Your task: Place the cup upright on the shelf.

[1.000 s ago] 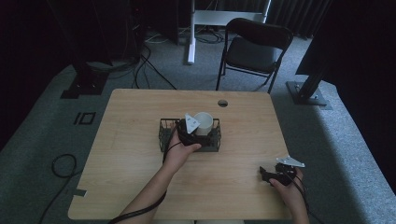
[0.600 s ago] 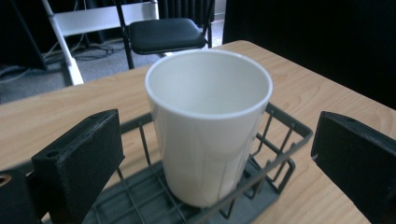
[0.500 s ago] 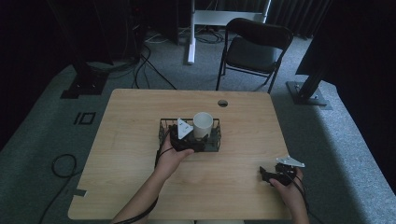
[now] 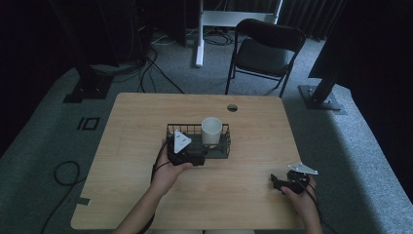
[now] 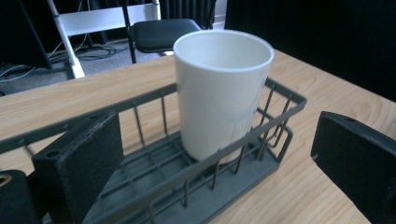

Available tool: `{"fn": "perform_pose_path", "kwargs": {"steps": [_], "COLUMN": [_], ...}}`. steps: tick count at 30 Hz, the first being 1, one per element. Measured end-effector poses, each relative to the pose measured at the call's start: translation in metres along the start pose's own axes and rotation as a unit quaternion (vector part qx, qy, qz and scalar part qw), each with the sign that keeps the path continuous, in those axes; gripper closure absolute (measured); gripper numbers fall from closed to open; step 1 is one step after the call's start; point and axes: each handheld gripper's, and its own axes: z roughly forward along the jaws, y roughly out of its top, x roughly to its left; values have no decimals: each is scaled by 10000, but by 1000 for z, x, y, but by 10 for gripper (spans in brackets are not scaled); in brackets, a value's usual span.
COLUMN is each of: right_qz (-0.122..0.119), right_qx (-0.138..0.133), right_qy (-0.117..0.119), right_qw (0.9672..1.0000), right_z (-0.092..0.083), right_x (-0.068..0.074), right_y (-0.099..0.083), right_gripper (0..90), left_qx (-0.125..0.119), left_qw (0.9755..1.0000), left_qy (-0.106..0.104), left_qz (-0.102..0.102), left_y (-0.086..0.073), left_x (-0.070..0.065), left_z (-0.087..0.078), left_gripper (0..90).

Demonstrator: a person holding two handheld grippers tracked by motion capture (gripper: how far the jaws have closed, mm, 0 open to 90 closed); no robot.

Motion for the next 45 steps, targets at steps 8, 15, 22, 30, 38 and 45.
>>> {"fn": "perform_pose_path", "kwargs": {"steps": [8,15,22,30,38,45], "right_qz": [0,-1,-3,2,1,2], "right_qx": [0,0,0,3,2,2], "right_qy": [0,-2,-1,-2,-2,-2], "right_qw": [10000,10000,10000,10000,10000,10000], "right_z": [0,0,0,0,0,0], "right_x": [0,0,0,0,0,0], "right_y": [0,0,0,0,0,0], "right_gripper": [121,121,122,122,122,121], "left_qx": [17,13,0,6,140,287], "left_qw": [10000,9998,9997,9990,9978,9955], "left_qy": [65,140,214,362,543,714], "left_qz": [6,-126,-132,-255,-364,-548], "left_y": [-9,-23,-40,-58,-75,-91], "left_x": [9,21,30,40,51,64], "left_z": [-19,-31,-43,-57,-69,-79], "left_gripper": [27,28,28,27,28,27]}}
